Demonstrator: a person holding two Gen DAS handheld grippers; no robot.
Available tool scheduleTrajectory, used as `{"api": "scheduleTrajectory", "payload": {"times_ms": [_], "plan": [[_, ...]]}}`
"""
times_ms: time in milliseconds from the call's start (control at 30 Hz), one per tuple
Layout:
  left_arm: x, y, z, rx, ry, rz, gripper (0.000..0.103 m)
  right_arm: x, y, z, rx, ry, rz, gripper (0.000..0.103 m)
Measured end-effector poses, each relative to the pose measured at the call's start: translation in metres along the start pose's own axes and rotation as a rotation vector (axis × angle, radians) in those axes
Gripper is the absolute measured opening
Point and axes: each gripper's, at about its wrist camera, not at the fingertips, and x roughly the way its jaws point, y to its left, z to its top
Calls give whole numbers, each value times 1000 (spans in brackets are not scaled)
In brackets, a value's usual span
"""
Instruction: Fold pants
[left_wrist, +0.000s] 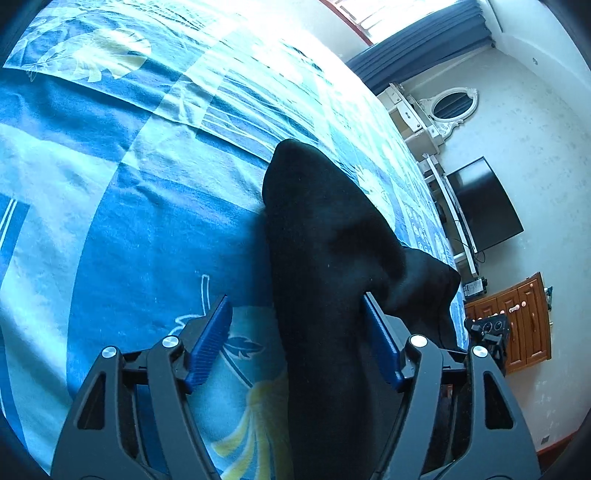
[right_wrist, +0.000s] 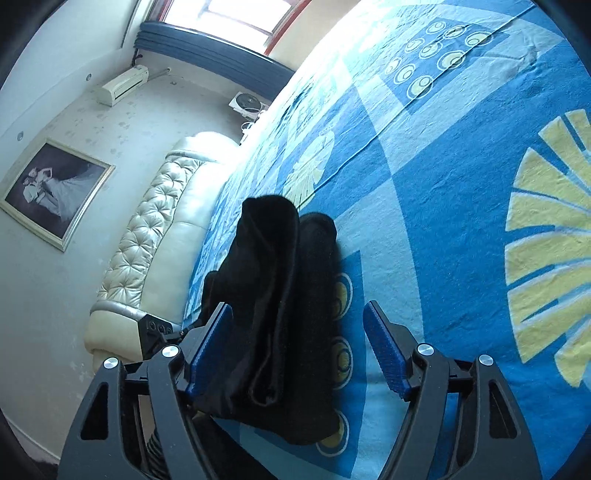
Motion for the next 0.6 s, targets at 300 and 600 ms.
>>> {"api": "scheduleTrajectory", "payload": {"times_ms": [300, 600], "plan": [[37, -17, 43, 82, 64, 59, 83, 75, 12, 39, -17, 130, 17, 78], [36, -35, 50, 174, 40, 115, 29, 79, 35, 36, -144, 178, -60, 38]]}}
